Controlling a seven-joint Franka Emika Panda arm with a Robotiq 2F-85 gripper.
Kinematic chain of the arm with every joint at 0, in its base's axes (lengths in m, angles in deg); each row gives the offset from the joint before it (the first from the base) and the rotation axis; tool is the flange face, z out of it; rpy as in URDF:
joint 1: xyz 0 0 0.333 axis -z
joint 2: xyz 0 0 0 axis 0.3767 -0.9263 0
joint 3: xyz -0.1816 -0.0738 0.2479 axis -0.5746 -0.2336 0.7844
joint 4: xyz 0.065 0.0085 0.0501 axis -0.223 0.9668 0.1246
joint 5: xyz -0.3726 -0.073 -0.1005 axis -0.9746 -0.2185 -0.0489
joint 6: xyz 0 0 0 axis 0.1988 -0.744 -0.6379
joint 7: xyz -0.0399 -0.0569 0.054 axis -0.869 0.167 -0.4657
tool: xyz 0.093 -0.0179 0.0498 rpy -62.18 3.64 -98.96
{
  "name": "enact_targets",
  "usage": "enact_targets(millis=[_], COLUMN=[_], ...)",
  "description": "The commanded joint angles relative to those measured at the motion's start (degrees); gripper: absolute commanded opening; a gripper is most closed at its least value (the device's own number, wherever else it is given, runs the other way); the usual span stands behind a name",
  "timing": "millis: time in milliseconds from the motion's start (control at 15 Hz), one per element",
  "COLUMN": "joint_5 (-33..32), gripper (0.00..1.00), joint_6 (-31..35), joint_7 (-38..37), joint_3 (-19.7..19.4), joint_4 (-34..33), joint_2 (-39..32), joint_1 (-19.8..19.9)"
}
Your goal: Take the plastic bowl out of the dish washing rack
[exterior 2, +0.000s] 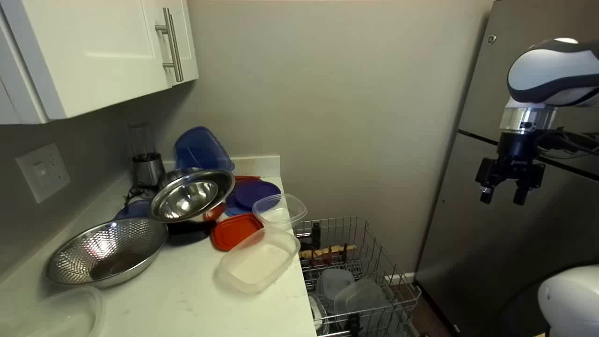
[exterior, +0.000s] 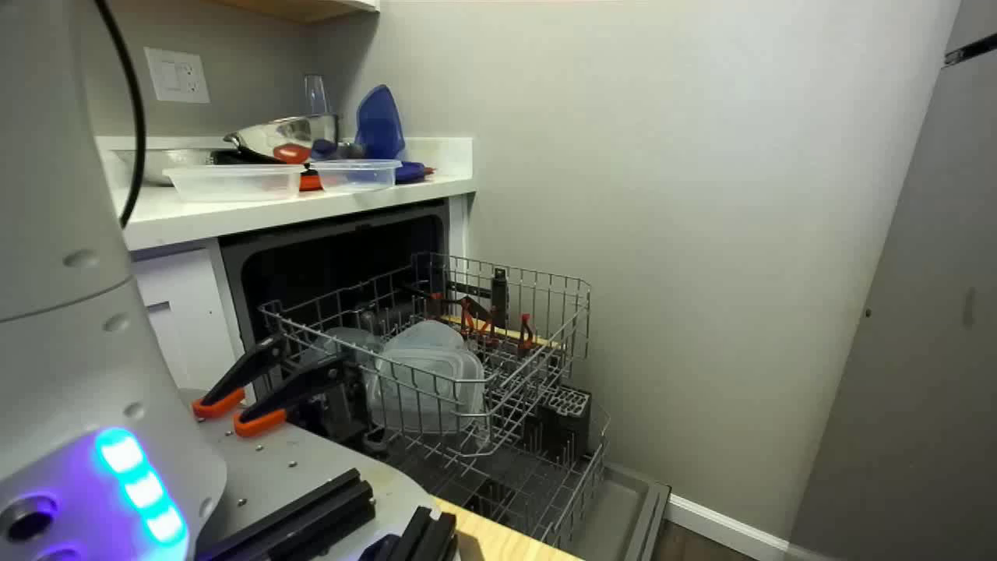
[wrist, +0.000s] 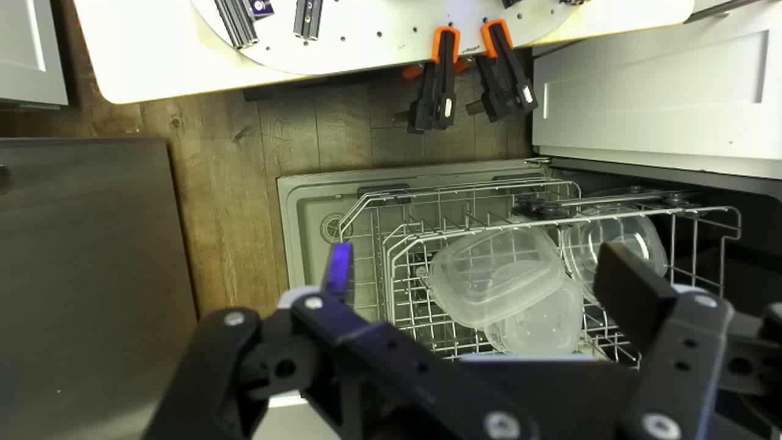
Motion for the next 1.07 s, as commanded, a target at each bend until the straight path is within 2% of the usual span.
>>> enact_targets(millis=[0,867,1000], joint_5=[0.2,0.2,0.4], gripper=[1.00,1.00,1.00], joint_6=[-0.1,-0.1,2.4], joint_7=[0.3,0.3,2.4], joint_3=[0.4,0.4,-0.7], joint_4=[-0.1,-0.1,-0.1], joint_2=[-0.1,-0.1,-3.3], joint_1=[0.5,0.5,-0.5])
